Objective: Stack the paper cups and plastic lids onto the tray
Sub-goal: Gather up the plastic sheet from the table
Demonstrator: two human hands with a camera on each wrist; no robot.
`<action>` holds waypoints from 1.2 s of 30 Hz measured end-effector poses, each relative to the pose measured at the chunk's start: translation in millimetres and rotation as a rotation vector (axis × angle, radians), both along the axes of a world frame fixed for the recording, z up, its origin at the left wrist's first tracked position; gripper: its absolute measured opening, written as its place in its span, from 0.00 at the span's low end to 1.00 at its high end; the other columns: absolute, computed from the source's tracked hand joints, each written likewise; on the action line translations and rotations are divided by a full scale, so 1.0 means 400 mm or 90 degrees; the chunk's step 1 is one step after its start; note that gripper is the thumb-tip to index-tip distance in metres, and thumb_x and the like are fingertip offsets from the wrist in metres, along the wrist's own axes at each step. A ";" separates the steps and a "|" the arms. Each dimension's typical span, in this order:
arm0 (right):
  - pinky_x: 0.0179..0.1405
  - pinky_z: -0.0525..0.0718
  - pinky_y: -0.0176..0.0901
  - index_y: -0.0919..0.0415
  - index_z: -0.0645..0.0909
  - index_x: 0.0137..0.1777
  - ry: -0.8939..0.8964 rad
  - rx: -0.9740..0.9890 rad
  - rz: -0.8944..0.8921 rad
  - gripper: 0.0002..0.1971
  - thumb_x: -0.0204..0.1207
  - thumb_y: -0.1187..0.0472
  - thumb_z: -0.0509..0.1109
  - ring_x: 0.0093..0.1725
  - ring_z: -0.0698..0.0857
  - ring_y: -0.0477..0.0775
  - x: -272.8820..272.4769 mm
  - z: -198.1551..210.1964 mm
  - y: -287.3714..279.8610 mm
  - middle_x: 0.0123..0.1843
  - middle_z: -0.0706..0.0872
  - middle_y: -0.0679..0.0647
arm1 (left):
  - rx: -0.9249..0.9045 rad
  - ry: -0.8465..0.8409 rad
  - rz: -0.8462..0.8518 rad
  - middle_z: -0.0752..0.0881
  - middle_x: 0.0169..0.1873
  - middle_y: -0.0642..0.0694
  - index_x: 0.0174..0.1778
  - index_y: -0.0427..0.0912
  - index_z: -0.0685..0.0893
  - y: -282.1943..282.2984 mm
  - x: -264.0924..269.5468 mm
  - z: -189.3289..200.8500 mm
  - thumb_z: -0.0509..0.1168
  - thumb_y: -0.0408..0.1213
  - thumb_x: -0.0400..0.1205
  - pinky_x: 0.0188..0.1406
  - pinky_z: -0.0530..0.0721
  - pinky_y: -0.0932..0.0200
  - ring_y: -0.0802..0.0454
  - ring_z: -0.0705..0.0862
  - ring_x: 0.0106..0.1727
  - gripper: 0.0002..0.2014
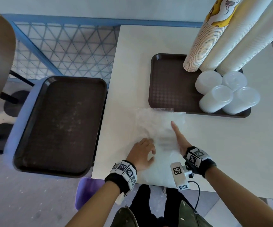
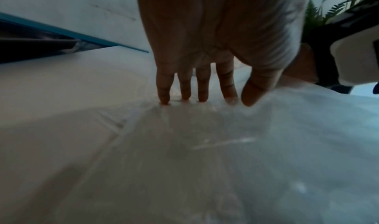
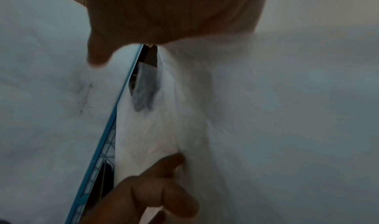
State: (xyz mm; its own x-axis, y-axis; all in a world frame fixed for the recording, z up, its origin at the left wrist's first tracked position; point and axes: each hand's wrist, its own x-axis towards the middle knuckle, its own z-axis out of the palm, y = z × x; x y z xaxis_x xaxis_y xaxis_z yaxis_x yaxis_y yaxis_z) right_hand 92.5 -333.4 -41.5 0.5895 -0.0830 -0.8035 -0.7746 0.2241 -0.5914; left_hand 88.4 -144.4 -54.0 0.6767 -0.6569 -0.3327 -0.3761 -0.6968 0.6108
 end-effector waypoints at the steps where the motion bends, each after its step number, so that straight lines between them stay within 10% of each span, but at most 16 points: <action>1: 0.65 0.80 0.60 0.57 0.79 0.57 -0.013 -0.041 0.018 0.23 0.72 0.40 0.68 0.57 0.85 0.61 0.000 0.004 0.010 0.57 0.86 0.60 | 0.002 0.012 0.002 0.69 0.76 0.48 0.52 0.42 0.80 -0.002 -0.004 0.001 0.64 0.37 0.77 0.76 0.62 0.51 0.53 0.59 0.80 0.09; 5: 0.38 0.90 0.55 0.62 0.72 0.69 -0.085 -0.096 0.110 0.22 0.76 0.77 0.60 0.37 0.89 0.60 0.003 0.026 0.046 0.53 0.84 0.65 | -0.137 0.037 0.209 0.73 0.72 0.47 0.53 0.43 0.81 0.018 -0.008 0.025 0.66 0.35 0.76 0.74 0.63 0.61 0.51 0.67 0.77 0.10; 12: 0.27 0.87 0.43 0.52 0.77 0.62 -0.224 0.066 0.093 0.23 0.78 0.78 0.55 0.36 0.91 0.56 0.039 0.152 0.065 0.47 0.90 0.53 | -0.377 0.274 0.770 0.70 0.72 0.48 0.74 0.46 0.66 0.094 0.015 0.110 0.67 0.43 0.79 0.66 0.66 0.58 0.53 0.69 0.71 0.28; 16: 0.29 0.88 0.44 0.56 0.80 0.51 -0.274 0.157 0.108 0.16 0.78 0.76 0.57 0.36 0.91 0.54 0.073 0.244 0.071 0.38 0.92 0.50 | -0.524 0.483 0.815 0.66 0.78 0.50 0.80 0.54 0.58 0.093 0.000 0.142 0.71 0.61 0.66 0.79 0.58 0.46 0.50 0.65 0.78 0.48; 19: 0.27 0.88 0.43 0.59 0.80 0.46 -0.294 0.173 0.128 0.14 0.78 0.76 0.57 0.34 0.91 0.52 0.090 0.285 0.071 0.34 0.91 0.54 | -0.623 0.592 0.807 0.80 0.68 0.45 0.69 0.47 0.76 0.074 -0.022 0.171 0.76 0.66 0.54 0.73 0.72 0.45 0.48 0.79 0.68 0.48; 25: 0.26 0.87 0.39 0.62 0.76 0.48 -0.266 0.090 0.162 0.12 0.75 0.78 0.60 0.27 0.86 0.43 0.094 0.250 0.066 0.32 0.86 0.49 | -0.571 0.548 0.796 0.91 0.43 0.43 0.48 0.40 0.86 0.063 -0.079 0.211 0.70 0.35 0.76 0.52 0.86 0.48 0.46 0.89 0.45 0.07; 28: 0.26 0.81 0.33 0.62 0.79 0.41 -0.329 -0.081 0.407 0.20 0.73 0.85 0.53 0.25 0.82 0.34 0.064 0.223 0.097 0.32 0.82 0.48 | -0.485 0.435 0.919 0.88 0.49 0.39 0.58 0.36 0.83 0.091 -0.122 0.184 0.66 0.27 0.78 0.61 0.82 0.41 0.41 0.86 0.50 0.12; 30: 0.34 0.78 0.30 0.71 0.83 0.51 -0.358 -0.174 0.586 0.22 0.70 0.85 0.51 0.36 0.83 0.34 0.035 0.207 0.143 0.41 0.84 0.53 | -0.529 0.391 1.000 0.85 0.51 0.33 0.68 0.34 0.75 0.106 -0.153 0.183 0.58 0.25 0.83 0.49 0.84 0.51 0.45 0.86 0.45 0.17; 33: 0.58 0.68 0.25 0.71 0.78 0.64 -0.421 -0.247 0.752 0.25 0.69 0.83 0.54 0.66 0.79 0.57 -0.017 0.171 0.242 0.65 0.82 0.63 | -0.697 0.428 1.011 0.87 0.52 0.33 0.66 0.42 0.80 0.137 -0.207 0.207 0.57 0.54 0.83 0.48 0.85 0.57 0.54 0.89 0.43 0.23; 36: 0.63 0.69 0.34 0.66 0.80 0.63 -0.480 -0.242 0.831 0.22 0.71 0.75 0.57 0.66 0.79 0.59 -0.067 0.157 0.355 0.65 0.81 0.62 | -0.726 0.331 1.001 0.87 0.56 0.44 0.65 0.48 0.78 0.193 -0.257 0.216 0.68 0.61 0.72 0.62 0.82 0.50 0.49 0.86 0.58 0.30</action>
